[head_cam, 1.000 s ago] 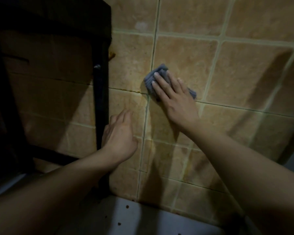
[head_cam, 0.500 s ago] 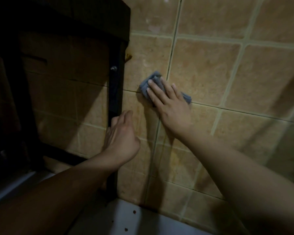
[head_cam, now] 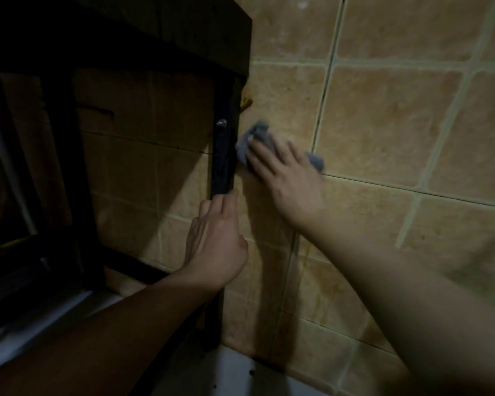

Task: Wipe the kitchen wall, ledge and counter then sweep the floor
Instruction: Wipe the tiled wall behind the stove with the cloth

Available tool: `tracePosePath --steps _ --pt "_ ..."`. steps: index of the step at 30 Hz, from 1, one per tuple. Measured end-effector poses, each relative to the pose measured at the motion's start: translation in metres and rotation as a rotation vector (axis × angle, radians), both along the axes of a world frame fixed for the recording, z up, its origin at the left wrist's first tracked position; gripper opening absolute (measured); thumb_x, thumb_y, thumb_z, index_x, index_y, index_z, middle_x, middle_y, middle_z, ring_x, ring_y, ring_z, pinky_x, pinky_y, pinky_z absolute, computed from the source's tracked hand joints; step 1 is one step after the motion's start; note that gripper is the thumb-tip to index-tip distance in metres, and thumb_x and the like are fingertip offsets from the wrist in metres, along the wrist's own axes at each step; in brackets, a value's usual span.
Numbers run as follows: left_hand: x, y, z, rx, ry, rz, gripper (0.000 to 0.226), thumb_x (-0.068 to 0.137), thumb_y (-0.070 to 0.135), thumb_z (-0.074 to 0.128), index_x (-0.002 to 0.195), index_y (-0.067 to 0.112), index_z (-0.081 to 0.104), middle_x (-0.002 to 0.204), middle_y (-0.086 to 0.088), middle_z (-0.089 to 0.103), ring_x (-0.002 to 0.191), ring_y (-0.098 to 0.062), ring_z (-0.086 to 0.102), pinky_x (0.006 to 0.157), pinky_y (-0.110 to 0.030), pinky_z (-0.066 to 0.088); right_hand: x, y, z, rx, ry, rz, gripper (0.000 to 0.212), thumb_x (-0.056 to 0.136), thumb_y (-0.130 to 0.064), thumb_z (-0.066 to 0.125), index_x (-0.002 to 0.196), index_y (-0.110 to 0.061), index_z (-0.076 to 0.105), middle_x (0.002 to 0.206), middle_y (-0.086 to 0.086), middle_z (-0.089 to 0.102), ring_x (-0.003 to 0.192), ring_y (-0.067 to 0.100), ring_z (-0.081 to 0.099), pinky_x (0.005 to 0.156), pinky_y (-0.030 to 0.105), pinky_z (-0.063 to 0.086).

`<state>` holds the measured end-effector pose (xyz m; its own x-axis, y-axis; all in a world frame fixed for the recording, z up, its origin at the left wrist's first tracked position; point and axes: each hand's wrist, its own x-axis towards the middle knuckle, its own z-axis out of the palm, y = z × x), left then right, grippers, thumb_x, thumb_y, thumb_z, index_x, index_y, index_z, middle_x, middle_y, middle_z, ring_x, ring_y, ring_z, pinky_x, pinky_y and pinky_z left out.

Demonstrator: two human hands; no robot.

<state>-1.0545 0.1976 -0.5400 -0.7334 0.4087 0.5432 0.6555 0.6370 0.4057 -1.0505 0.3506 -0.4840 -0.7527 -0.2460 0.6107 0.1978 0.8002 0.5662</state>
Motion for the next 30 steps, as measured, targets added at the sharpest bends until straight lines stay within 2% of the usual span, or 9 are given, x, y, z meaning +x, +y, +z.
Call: tracePosePath --steps 3,6,11,15,20,23,25,28,30 --pt "0.001 -0.006 -0.009 -0.033 -0.037 0.017 0.071 0.087 0.016 0.055 0.147 0.019 0.016 0.143 -0.001 0.03 0.129 -0.02 0.027 0.106 -0.034 0.031 0.002 0.003 -0.056 0.089 -0.205 -0.005 0.062 0.095 -0.027 0.043 0.15 -0.018 0.016 0.159 0.005 0.007 0.145 0.032 -0.003 0.111 0.042 -0.016" --pt "0.002 -0.013 -0.019 -0.055 -0.082 0.053 0.07 0.089 0.016 0.053 0.147 0.018 0.016 0.148 -0.001 0.026 0.133 -0.021 0.024 0.108 -0.034 0.029 0.007 0.003 -0.086 0.103 -0.325 -0.021 0.059 0.082 -0.027 0.064 0.137 -0.016 0.048 0.148 0.005 0.04 0.139 0.032 0.029 0.113 0.042 0.005" --pt "0.007 -0.015 -0.029 -0.084 -0.119 0.073 0.071 0.087 0.017 0.054 0.147 0.016 0.016 0.149 -0.002 0.024 0.133 -0.022 0.023 0.108 -0.034 0.027 0.011 0.008 -0.056 0.164 -0.278 -0.041 0.055 0.098 -0.022 0.024 0.151 -0.019 0.009 0.159 0.003 -0.002 0.146 0.027 -0.007 0.114 0.042 -0.01" --pt "0.008 -0.01 -0.034 -0.073 -0.136 0.073 0.069 0.088 0.017 0.053 0.146 0.017 0.017 0.147 -0.002 0.025 0.131 -0.021 0.024 0.107 -0.034 0.027 0.01 0.01 -0.032 0.065 0.024 -0.01 0.057 0.092 -0.021 0.022 0.148 -0.017 0.024 0.158 0.004 0.016 0.145 0.028 0.009 0.115 0.041 -0.003" --pt "0.012 -0.006 -0.047 -0.087 -0.145 0.073 0.065 0.088 0.015 0.053 0.144 0.016 0.021 0.146 -0.002 0.026 0.131 -0.021 0.024 0.105 -0.033 0.028 0.017 0.003 -0.109 0.134 -0.437 -0.006 0.058 0.099 -0.023 0.028 0.151 -0.019 0.003 0.159 0.003 -0.009 0.144 0.029 -0.016 0.114 0.043 -0.012" --pt "0.016 -0.003 -0.056 -0.114 -0.123 0.087 0.063 0.088 0.014 0.053 0.144 0.017 0.022 0.147 -0.002 0.026 0.132 -0.022 0.025 0.106 -0.032 0.028 0.019 0.008 -0.142 0.116 -0.476 -0.017 0.059 0.1 -0.024 0.026 0.151 -0.015 -0.002 0.158 0.004 -0.011 0.143 0.03 -0.017 0.111 0.042 -0.02" --pt "0.019 -0.001 -0.059 -0.121 -0.136 0.083 0.064 0.087 0.014 0.053 0.143 0.017 0.022 0.147 -0.002 0.025 0.132 -0.023 0.025 0.106 -0.033 0.028 0.019 0.012 -0.138 0.174 -0.484 0.016 0.054 0.1 -0.023 0.025 0.151 -0.014 0.009 0.159 0.004 -0.001 0.145 0.03 -0.006 0.115 0.043 -0.011" --pt "0.021 0.001 -0.058 -0.117 -0.148 0.061 0.067 0.086 0.015 0.055 0.144 0.016 0.022 0.147 -0.003 0.026 0.131 -0.024 0.026 0.106 -0.035 0.029 0.029 0.026 -0.099 0.212 -0.296 0.029 0.055 0.087 -0.022 0.026 0.133 -0.014 0.054 0.145 0.006 0.043 0.136 0.029 0.038 0.112 0.042 0.012" --pt "0.02 0.005 -0.055 -0.105 -0.152 0.038 0.068 0.086 0.015 0.055 0.144 0.016 0.021 0.147 -0.003 0.027 0.131 -0.024 0.027 0.106 -0.036 0.029 0.039 0.043 -0.075 0.146 -0.11 -0.001 0.056 0.085 -0.022 0.027 0.134 -0.01 0.051 0.144 0.009 0.044 0.135 0.029 0.039 0.113 0.04 0.01"
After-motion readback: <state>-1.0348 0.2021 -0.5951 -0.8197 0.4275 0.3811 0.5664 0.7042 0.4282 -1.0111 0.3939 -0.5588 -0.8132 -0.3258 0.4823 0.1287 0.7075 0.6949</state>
